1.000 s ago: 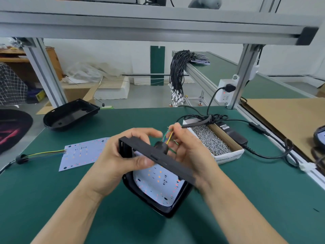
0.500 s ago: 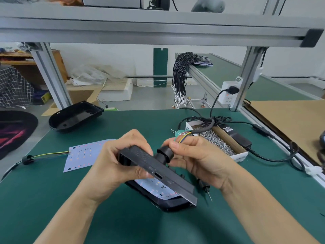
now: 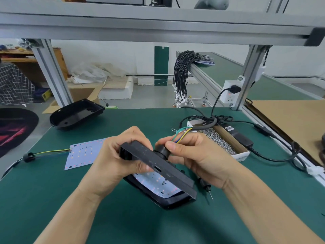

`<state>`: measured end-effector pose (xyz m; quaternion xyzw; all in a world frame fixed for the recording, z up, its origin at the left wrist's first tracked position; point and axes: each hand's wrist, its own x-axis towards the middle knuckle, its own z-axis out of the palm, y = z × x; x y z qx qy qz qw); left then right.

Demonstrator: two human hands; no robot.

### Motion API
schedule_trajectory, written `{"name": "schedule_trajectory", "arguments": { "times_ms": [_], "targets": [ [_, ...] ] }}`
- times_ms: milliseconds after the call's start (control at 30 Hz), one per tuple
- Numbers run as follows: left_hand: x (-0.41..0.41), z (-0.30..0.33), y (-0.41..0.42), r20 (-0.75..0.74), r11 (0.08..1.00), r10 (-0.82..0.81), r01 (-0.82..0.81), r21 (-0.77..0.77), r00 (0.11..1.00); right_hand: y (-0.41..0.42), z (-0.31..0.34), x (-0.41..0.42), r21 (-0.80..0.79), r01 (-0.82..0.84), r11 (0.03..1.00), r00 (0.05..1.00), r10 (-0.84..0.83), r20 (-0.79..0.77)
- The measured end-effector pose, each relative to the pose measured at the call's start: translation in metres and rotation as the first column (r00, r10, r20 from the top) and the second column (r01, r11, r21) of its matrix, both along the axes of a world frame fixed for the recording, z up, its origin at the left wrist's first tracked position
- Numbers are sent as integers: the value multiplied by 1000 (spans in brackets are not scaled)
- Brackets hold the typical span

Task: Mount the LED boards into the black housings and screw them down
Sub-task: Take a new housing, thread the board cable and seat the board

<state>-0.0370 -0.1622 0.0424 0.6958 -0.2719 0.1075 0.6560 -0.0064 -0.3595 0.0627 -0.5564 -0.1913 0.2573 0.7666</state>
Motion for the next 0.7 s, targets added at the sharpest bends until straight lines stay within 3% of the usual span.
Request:
{"name": "schedule_trajectory", "arguments": {
  "times_ms": [300, 467, 700],
  "targets": [
    [-5, -1, -2, 47, 999, 32, -31, -8, 998, 4, 4, -7, 23, -76, 997, 979, 79, -189],
    [0, 5, -4, 57, 998, -6, 3, 59, 998, -2, 19, 2, -237, -20, 971, 1000, 15, -25],
    [-1, 2, -1, 40, 999, -3, 2, 35, 999, -5, 19, 4, -232, -56, 971, 998, 60, 8]
  ]
}}
